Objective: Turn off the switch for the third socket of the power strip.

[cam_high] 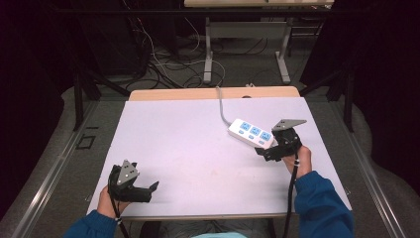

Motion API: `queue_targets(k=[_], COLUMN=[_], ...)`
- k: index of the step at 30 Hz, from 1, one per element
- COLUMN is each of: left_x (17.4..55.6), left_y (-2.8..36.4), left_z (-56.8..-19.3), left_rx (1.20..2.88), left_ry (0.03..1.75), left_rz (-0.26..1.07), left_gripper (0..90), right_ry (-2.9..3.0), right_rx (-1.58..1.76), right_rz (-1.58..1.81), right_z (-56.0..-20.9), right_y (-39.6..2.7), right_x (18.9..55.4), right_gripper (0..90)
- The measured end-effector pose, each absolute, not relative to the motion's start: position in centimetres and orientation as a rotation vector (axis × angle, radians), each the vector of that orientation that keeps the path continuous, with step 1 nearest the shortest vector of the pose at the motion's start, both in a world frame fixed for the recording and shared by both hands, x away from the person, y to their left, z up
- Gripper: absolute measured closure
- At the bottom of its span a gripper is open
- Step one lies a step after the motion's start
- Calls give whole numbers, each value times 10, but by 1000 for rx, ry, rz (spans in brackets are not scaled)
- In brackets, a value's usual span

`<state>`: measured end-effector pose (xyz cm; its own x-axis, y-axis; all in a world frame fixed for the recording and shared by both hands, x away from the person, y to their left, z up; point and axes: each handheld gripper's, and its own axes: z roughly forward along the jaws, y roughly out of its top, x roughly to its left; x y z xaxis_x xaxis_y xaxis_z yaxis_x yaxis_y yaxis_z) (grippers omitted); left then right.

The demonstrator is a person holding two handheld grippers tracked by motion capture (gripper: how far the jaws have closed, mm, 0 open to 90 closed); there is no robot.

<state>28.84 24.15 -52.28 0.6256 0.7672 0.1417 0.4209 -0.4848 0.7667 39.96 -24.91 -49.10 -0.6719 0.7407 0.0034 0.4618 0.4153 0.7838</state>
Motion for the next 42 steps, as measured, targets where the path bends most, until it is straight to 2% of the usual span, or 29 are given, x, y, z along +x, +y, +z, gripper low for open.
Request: queue_targets(k=[42], left_x=[290], left_y=[240], left_z=[-524], left_rx=[2139], left_ry=[924], left_rz=[614], left_gripper=[12], right_ry=[2293], right_rx=[1094], right_rz=[1143], right_z=[-497], right_y=[-248], right_x=[454], right_gripper=[32])
